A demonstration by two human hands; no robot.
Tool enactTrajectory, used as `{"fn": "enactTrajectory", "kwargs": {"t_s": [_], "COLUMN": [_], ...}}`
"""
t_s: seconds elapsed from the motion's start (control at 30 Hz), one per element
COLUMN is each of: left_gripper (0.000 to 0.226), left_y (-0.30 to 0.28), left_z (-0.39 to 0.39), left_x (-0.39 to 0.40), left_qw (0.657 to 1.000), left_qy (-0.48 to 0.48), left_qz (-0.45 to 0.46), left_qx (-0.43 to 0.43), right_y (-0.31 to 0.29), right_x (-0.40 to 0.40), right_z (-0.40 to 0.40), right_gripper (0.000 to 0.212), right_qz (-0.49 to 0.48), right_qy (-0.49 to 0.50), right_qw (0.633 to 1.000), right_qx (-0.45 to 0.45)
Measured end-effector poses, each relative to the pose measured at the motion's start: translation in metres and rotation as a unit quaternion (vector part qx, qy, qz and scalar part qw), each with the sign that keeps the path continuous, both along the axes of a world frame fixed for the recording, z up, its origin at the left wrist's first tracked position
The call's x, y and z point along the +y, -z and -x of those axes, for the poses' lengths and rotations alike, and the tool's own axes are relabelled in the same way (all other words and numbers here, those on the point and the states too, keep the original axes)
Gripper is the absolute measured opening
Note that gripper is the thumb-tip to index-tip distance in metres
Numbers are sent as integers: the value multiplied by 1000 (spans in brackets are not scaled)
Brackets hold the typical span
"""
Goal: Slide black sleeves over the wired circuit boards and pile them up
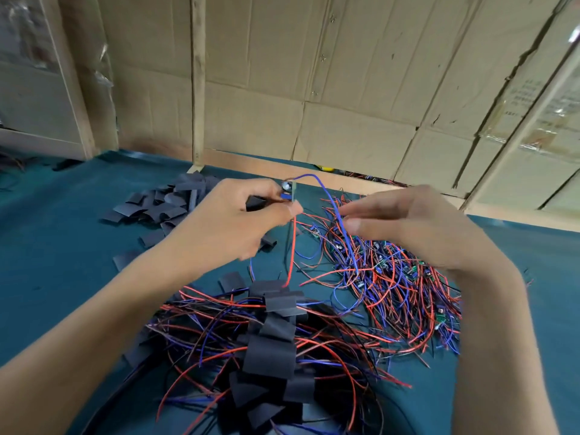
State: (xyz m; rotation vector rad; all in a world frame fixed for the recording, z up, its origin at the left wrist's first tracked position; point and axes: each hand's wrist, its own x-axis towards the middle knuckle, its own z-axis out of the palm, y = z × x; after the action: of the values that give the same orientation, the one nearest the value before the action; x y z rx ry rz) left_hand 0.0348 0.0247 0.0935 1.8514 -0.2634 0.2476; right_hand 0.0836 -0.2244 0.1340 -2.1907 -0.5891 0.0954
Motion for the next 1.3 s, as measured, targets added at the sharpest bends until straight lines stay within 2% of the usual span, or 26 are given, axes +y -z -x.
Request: {"fn": "enactTrajectory", "kwargs": {"t_s": [0.1, 0.23, 0.3, 0.37, 0.43, 0.5, 0.6, 0.67, 0.77, 0.87, 0.97, 1.07, 1.13, 1.2, 1.27, 1.3], "left_gripper": [19, 20, 12, 22, 19, 4, 41, 52, 48, 45, 36, 54, 48, 49, 66, 72], "left_y": [-1, 2, 5, 7, 6, 4, -1, -6, -9, -8, -4, -3, -1, 4, 8, 8], "left_z": [7, 9, 9, 8, 10, 11, 11, 11, 9, 9, 9, 11, 13, 15, 17, 18], "left_x": [-12, -24, -28, -30, -30, -29, -24, -22, -23, -24, -24, -25, -27, -28, -30, -33], "left_qw": [988, 952, 937, 924, 906, 884, 844, 864, 931, 943, 937, 920, 928, 953, 978, 982], "left_qy": [77, 118, 135, 141, 169, 215, 246, 210, 122, 77, 86, 146, 162, 165, 164, 170], "left_qz": [120, 246, 283, 304, 326, 355, 413, 391, 282, 273, 267, 260, 217, 135, 12, -21], "left_qx": [57, 135, 155, 185, 210, 217, 238, 239, 199, 176, 207, 256, 254, 215, 131, 83], "right_y": [6, 11, 13, 14, 13, 13, 11, 9, 9, 10, 8, 1, -4, -11, -17, -21], "right_x": [22, 42, 48, 54, 56, 54, 48, 47, 45, 51, 61, 64, 61, 56, 50, 47], "right_z": [4, 7, 7, 6, 6, 5, 4, 3, 3, 7, 10, 12, 14, 18, 23, 26], "right_gripper": [32, 17, 16, 18, 19, 20, 20, 13, 10, 15, 20, 23, 21, 19, 20, 21], "right_qz": [-39, -81, -134, -205, -222, -218, -240, -259, -261, -293, -415, -538, -607, -667, -717, -739], "right_qy": [-90, -142, -135, -101, -74, -57, -25, -10, -14, -53, -48, -58, -70, -84, -111, -125], "right_qw": [994, 986, 980, 970, 968, 967, 957, 954, 959, 948, 896, 819, 767, 715, 660, 632], "right_qx": [40, 40, 49, 84, 94, 119, 160, 151, 109, 114, 147, 192, 195, 191, 193, 197]}}
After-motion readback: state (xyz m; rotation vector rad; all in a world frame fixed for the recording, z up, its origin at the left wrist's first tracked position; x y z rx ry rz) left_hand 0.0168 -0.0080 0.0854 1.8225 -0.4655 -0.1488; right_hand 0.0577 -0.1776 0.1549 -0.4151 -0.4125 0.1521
